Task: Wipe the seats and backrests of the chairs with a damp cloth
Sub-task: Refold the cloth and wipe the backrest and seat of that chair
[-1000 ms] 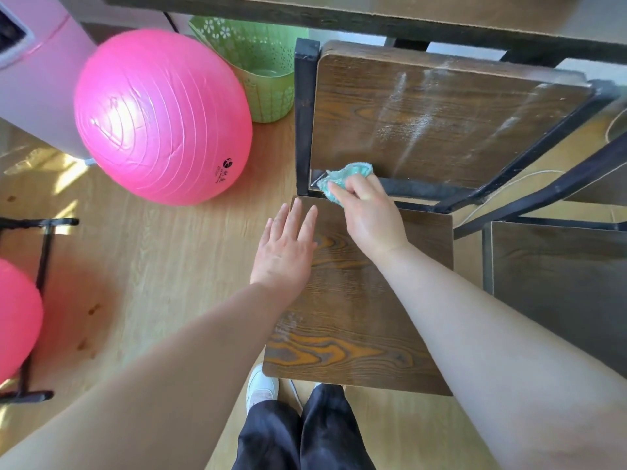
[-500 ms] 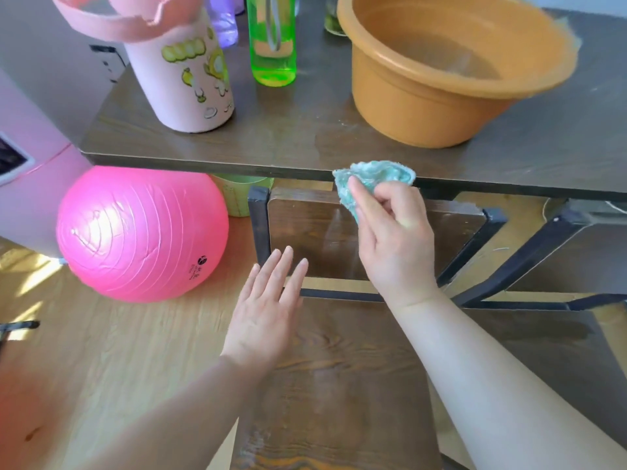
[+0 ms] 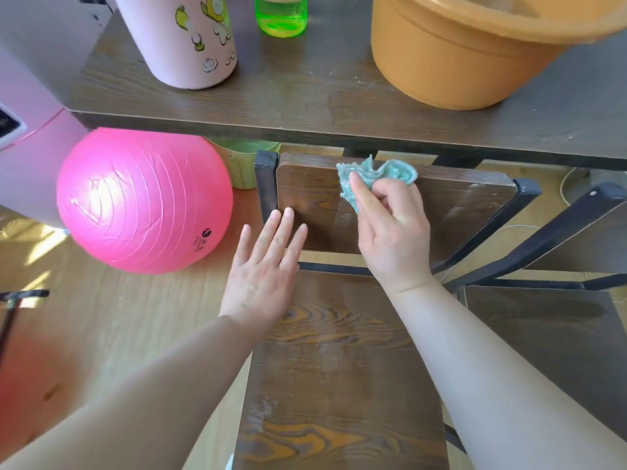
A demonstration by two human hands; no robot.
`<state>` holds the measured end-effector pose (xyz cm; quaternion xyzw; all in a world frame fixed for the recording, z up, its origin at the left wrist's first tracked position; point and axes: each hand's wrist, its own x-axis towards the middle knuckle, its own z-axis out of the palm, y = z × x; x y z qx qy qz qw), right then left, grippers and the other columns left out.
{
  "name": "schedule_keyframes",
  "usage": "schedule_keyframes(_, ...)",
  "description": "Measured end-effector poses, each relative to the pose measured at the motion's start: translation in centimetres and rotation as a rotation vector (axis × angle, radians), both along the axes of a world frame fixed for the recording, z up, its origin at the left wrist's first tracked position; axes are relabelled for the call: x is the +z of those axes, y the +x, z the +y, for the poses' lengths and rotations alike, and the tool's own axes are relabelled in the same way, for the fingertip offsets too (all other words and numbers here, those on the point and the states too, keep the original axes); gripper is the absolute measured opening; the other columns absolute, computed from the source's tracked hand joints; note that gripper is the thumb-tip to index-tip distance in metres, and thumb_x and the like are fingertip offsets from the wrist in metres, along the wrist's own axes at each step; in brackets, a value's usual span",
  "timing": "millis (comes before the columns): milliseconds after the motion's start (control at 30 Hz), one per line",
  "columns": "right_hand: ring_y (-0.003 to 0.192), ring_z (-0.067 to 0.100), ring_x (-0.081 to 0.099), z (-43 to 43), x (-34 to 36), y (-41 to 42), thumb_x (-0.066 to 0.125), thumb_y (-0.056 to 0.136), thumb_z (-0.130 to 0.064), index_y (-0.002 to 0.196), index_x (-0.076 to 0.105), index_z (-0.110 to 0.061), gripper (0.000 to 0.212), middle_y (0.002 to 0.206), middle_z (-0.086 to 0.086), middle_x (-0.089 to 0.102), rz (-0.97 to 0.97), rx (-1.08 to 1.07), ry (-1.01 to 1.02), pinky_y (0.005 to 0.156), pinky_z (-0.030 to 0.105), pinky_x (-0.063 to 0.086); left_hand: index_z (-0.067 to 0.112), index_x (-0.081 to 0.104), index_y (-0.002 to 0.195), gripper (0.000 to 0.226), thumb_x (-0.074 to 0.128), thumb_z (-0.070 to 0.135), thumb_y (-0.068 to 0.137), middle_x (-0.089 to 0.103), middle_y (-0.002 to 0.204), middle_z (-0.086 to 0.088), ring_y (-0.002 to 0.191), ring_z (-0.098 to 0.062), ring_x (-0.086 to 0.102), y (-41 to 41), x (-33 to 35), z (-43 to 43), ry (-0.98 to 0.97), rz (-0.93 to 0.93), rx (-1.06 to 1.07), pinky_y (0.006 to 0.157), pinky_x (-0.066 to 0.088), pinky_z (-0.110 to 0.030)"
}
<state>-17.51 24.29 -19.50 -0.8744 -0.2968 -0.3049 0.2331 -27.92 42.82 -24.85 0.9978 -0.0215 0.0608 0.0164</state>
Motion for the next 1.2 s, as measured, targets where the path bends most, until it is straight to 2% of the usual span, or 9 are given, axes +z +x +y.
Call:
schedule_keyframes(200, 0.089, 0.029, 0.057, -0.6, -4.6, -1.2, 0.055, 0.099, -0.011, 0.128, 0.066, -0.010, 0.031, 0.100, 0.011, 0.063, 0.078, 0.049, -0.138, 0.068, 0.036, 0.056, 0.014, 0.016, 0.158, 0.072, 0.057, 0.020, 0.098, -0.002, 0.166, -0.009, 0.154, -0.027, -0.003, 0.1, -0.8, -0.1, 0.000, -0.051, -0.013, 0.120, 0.015, -0.059)
schedule_keyframes(433, 0.091, 0.029, 0.053, -1.6, -9.7, -2.8, 0.066, 0.089, -0.003, 0.129, 0.064, -0.012, 0.041, 0.101, 0.009, 0.060, 0.228, 0.048, -0.283, 0.055, 0.036, 0.054, 0.012, 0.019, 0.157, 0.072, 0.058, 0.017, 0.097, 0.006, 0.166, -0.009, 0.154, -0.028, 0.001, 0.3, -1.7, -0.2, -0.017, -0.119, -0.012, 0.119, 0.016, -0.060)
schedule_keyframes(567, 0.094, 0.025, 0.049, -1.7, -10.8, -3.2, 0.072, 0.083, -0.001, 0.128, 0.065, -0.014, 0.047, 0.102, 0.007, 0.060, 0.287, 0.037, -0.319, 0.054, 0.032, 0.050, 0.013, 0.018, 0.157, 0.071, 0.056, 0.017, 0.098, 0.008, 0.166, -0.011, 0.154, -0.028, 0.002, 0.6, -1.8, -0.3, -0.023, -0.121, -0.001, 0.119, 0.016, -0.060)
schedule_keyframes(767, 0.089, 0.025, 0.058, -1.8, -11.4, -4.3, 0.080, 0.077, -0.005, 0.126, 0.066, -0.015, 0.051, 0.104, 0.004, 0.059, 0.381, 0.006, -0.355, 0.052, 0.029, 0.050, 0.013, 0.013, 0.158, 0.073, 0.054, 0.018, 0.099, 0.002, 0.166, -0.012, 0.154, -0.029, -0.002, 0.4, -1.6, -0.8, 0.000, -0.069, 0.031, 0.120, 0.014, -0.058)
schedule_keyframes(900, 0.096, 0.023, 0.059, -2.3, -10.6, -6.2, 0.079, 0.079, -0.006, 0.128, 0.062, -0.015, 0.052, 0.108, 0.003, 0.058, 0.486, -0.050, -0.284, 0.055, 0.033, 0.057, 0.013, 0.007, 0.159, 0.077, 0.054, 0.019, 0.099, -0.004, 0.166, -0.012, 0.153, -0.029, -0.006, 0.0, -1.3, -1.3, 0.026, -0.017, 0.065, 0.121, 0.012, -0.057)
schedule_keyframes(1033, 0.101, 0.023, 0.057, -3.0, -7.0, -6.6, 0.071, 0.086, -0.009, 0.129, 0.063, -0.011, 0.044, 0.110, 0.007, 0.061, 0.422, -0.051, -0.176, 0.065, 0.035, 0.059, 0.012, 0.005, 0.159, 0.077, 0.053, 0.019, 0.099, -0.002, 0.166, -0.012, 0.153, -0.029, -0.006, 0.0, -0.6, -1.7, 0.032, 0.018, 0.083, 0.121, 0.011, -0.057)
schedule_keyframes(1100, 0.100, 0.025, 0.057, -3.2, -4.3, -6.0, 0.060, 0.092, -0.014, 0.128, 0.065, -0.008, 0.036, 0.107, 0.011, 0.062, 0.320, -0.051, -0.084, 0.072, 0.034, 0.058, 0.012, 0.004, 0.159, 0.077, 0.052, 0.019, 0.099, -0.002, 0.166, -0.012, 0.153, -0.029, -0.007, -0.1, -0.3, -1.7, 0.032, 0.034, 0.088, 0.121, 0.011, -0.057)
schedule_keyframes(1200, 0.095, 0.026, 0.057, -3.4, -0.1, -3.9, 0.053, 0.099, -0.015, 0.127, 0.065, -0.005, 0.032, 0.101, 0.014, 0.063, 0.115, -0.045, 0.047, 0.083, 0.023, 0.049, 0.013, 0.006, 0.159, 0.075, 0.051, 0.020, 0.099, 0.001, 0.166, -0.012, 0.154, -0.028, -0.006, -0.4, -0.3, -1.7, 0.013, 0.050, 0.100, 0.122, 0.011, -0.056)
